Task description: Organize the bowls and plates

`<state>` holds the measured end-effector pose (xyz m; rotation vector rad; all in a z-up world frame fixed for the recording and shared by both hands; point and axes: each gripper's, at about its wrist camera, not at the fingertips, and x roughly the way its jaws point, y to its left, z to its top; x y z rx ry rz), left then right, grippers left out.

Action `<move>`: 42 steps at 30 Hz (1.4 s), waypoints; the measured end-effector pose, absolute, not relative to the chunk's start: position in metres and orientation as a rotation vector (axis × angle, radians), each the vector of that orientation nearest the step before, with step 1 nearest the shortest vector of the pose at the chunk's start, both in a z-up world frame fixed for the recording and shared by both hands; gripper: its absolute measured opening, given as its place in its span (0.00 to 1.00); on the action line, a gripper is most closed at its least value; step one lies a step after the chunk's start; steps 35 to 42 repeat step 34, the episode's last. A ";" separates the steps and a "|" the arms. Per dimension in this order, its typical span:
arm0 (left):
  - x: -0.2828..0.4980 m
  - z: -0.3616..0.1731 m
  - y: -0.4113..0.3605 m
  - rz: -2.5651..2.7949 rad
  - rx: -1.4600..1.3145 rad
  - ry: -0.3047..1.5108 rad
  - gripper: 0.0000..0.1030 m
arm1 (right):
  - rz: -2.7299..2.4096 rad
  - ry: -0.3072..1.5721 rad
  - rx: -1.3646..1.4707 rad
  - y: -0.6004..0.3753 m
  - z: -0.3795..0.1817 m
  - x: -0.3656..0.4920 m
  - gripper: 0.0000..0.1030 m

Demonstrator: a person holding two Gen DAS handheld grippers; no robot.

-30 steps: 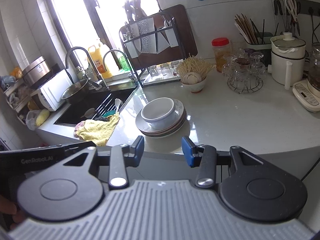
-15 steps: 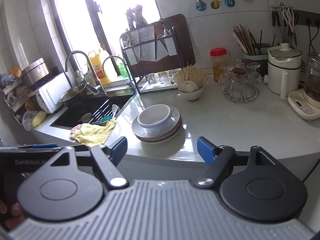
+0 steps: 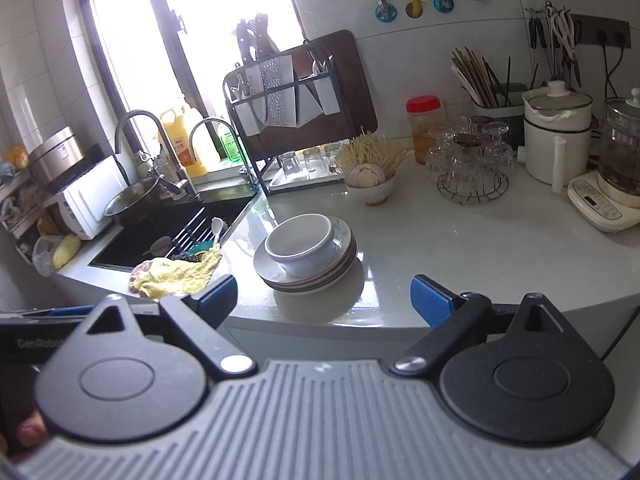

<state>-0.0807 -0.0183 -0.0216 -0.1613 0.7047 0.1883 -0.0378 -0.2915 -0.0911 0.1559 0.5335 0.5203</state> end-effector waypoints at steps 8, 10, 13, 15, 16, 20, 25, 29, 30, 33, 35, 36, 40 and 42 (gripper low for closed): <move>-0.085 -0.020 -0.013 0.218 -0.158 0.697 0.97 | 0.553 0.504 0.132 -0.285 -0.088 -0.048 0.92; -0.086 -0.019 -0.013 0.217 -0.163 0.702 0.97 | 0.558 0.504 0.121 -0.283 -0.087 -0.049 0.92; -0.088 -0.016 -0.013 0.220 -0.173 0.705 0.97 | 0.556 0.512 0.093 -0.281 -0.084 -0.051 0.92; -0.090 -0.015 -0.015 0.219 -0.176 0.701 0.97 | 0.558 0.509 0.095 -0.282 -0.083 -0.053 0.92; -0.090 -0.015 -0.016 0.215 -0.175 0.702 0.97 | 0.560 0.509 0.094 -0.282 -0.082 -0.054 0.92; -0.096 -0.015 -0.019 0.236 -0.163 0.697 0.97 | 0.561 0.517 0.088 -0.283 -0.085 -0.055 0.92; -0.102 -0.016 -0.022 0.234 -0.172 0.694 0.97 | 0.570 0.534 0.101 -0.284 -0.088 -0.055 0.92; -0.104 -0.015 -0.024 0.229 -0.170 0.688 0.97 | 0.565 0.521 0.086 -0.285 -0.087 -0.057 0.92; -0.104 -0.015 -0.024 0.227 -0.172 0.687 0.97 | 0.564 0.520 0.085 -0.285 -0.087 -0.056 0.92; -0.103 -0.014 -0.022 0.229 -0.171 0.685 0.97 | 0.560 0.517 0.080 -0.287 -0.086 -0.056 0.92; -0.103 -0.014 -0.021 0.229 -0.170 0.684 0.97 | 0.560 0.515 0.081 -0.287 -0.086 -0.056 0.92; -0.103 -0.014 -0.021 0.229 -0.170 0.684 0.97 | 0.560 0.515 0.081 -0.287 -0.086 -0.056 0.92; -0.103 -0.014 -0.021 0.229 -0.170 0.684 0.97 | 0.560 0.515 0.081 -0.287 -0.086 -0.056 0.92; -0.103 -0.014 -0.021 0.229 -0.170 0.684 0.97 | 0.560 0.515 0.081 -0.287 -0.086 -0.056 0.92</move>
